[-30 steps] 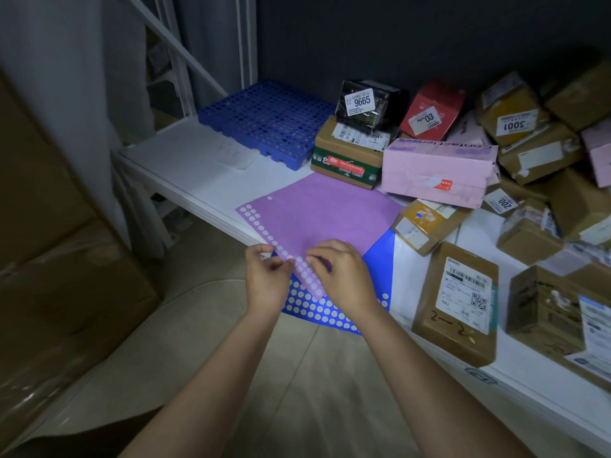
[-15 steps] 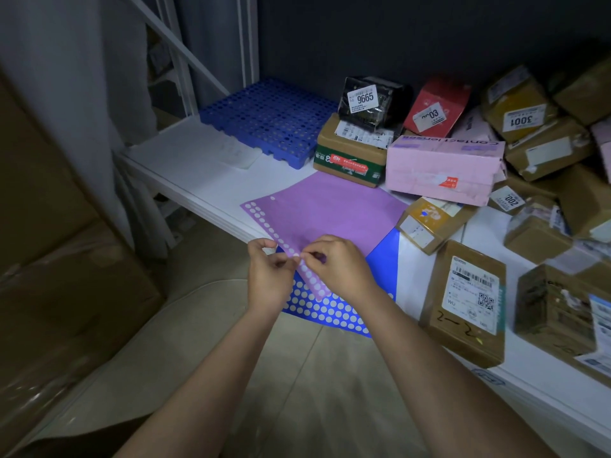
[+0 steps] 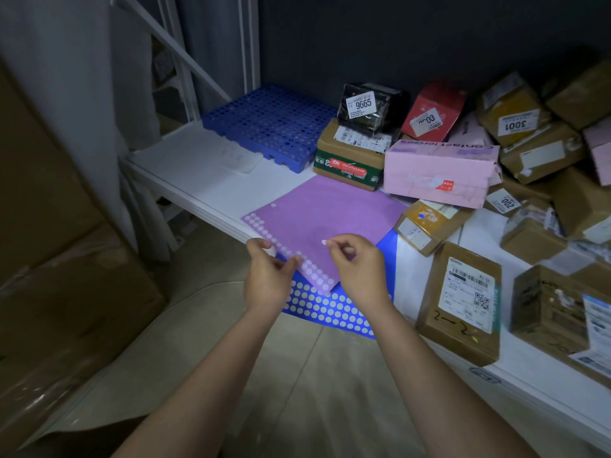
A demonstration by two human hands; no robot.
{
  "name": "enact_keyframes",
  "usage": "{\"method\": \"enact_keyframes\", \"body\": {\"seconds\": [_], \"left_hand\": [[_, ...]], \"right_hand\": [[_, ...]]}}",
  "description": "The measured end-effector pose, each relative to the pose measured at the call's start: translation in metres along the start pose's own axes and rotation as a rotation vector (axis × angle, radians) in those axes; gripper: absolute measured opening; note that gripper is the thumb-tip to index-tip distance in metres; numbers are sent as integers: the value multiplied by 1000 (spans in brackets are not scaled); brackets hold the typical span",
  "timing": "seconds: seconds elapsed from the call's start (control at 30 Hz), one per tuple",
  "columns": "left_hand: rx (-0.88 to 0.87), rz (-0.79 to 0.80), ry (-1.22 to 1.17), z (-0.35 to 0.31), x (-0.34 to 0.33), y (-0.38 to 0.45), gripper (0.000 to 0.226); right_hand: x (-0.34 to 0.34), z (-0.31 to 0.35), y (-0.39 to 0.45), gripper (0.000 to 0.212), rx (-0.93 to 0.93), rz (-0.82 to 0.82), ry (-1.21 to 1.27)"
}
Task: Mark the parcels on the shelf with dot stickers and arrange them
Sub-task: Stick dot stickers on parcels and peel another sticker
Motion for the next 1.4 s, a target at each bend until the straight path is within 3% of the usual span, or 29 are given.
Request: {"method": "enact_keyframes", "body": {"seconds": [0.13,0.33,0.5,0.6,0.93,1.1,1.2,1.4], "left_hand": [[-100,-27,160,-10,-7,-8,37],[-367,226,234,-48,-80,-48,21],[-449,556,342,-65,-146,-85,37],[-528,638,398,-66,-167,-100,49],[-597,630,567,-66,-179,-109,63],[-602,625,580,-65,-178,-110,65],[-594,611,607,-66,-177,-111,66],[-531,587,631,-71,-176,-112,65]], "right_hand": [[54,5,-35,7,88,-140,-120],[151,-18,-88,6,126,-332,-346],[195,-52,-108,5,53,-297,-542],[206,-62,-113,7,70,-255,-620],[212,-74,-124,4,273,-163,-685],[203,-70,-128,18,365,-108,-759],[201,-71,-129,15,344,-35,-773],[219,-75,-134,36,218,157,-512]]}}
Point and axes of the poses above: each hand's wrist, its own y-axis towards the middle knuckle, its own x-axis out of the back of the hand, z = x × y, the point moved 4 cm from there along y, towards the middle knuckle, and after that the axes turned 7 degrees about z, right-handed, at the moved point
